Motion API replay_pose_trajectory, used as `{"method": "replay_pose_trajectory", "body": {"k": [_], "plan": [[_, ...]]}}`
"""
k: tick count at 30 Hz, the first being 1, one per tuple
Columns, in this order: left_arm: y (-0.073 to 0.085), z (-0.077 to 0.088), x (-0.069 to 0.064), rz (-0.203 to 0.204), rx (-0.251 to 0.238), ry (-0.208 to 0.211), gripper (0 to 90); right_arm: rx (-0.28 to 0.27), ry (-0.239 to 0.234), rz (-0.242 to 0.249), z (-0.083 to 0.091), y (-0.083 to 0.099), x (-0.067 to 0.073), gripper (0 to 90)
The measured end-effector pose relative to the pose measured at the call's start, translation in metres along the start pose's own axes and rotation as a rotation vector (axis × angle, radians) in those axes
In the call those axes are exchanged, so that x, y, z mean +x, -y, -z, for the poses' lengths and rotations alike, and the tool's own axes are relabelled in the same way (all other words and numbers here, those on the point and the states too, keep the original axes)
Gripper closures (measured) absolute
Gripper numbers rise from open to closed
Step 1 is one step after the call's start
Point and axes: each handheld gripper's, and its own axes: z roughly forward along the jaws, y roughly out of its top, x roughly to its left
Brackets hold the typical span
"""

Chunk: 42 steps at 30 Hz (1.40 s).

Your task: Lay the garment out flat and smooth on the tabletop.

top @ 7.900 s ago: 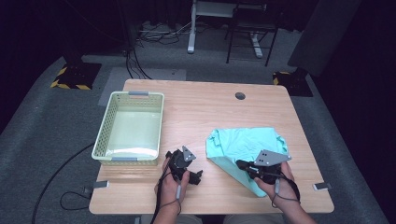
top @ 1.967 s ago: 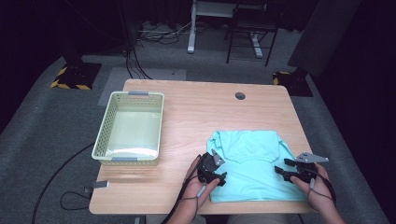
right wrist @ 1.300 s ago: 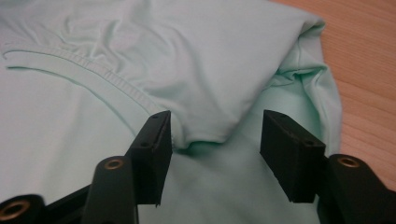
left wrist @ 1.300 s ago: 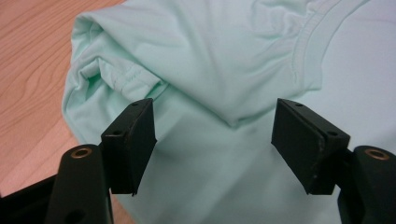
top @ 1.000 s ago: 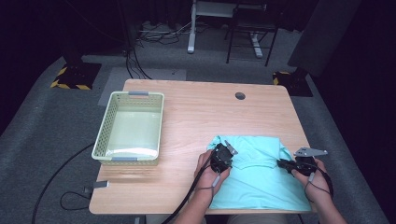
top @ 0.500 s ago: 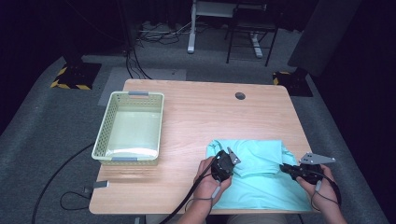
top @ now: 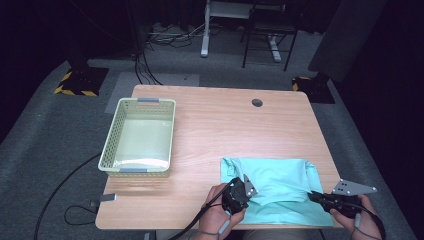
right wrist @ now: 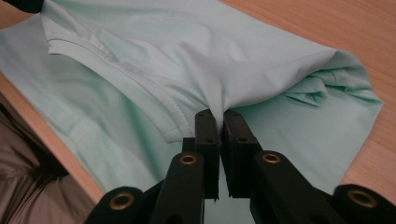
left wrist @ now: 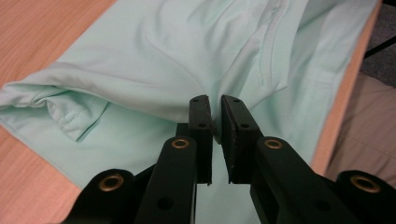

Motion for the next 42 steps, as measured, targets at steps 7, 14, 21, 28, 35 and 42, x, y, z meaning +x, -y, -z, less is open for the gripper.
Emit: {"method": "replay_pose_trajectory", "body": {"k": [7, 14, 21, 28, 35, 42], "plan": [[-0.004, -0.001, -0.001, -0.017, 0.020, 0.029, 83.1, 0.011, -0.043, 0.017, 0.007, -0.003, 0.006, 86.3], [-0.075, 0.018, 0.119, 0.159, -0.149, -0.477, 63.9, -0.296, 0.227, -0.135, -0.030, -0.099, -0.083, 44.1], [-0.028, -0.001, 0.108, 0.247, -0.092, -0.300, 51.9, -0.249, 0.201, -0.120, -0.038, -0.068, -0.066, 41.9], [-0.014, -0.030, 0.083, 0.196, 0.016, -0.192, 49.4, -0.104, 0.082, -0.065, -0.075, -0.050, -0.050, 41.8], [-0.014, -0.055, 0.074, 0.152, 0.111, -0.150, 47.8, -0.010, 0.052, -0.033, -0.102, -0.044, -0.044, 40.1], [0.000, -0.050, 0.070, 0.175, 0.079, -0.117, 48.1, 0.011, 0.053, -0.047, -0.101, -0.031, -0.041, 37.5]]}}
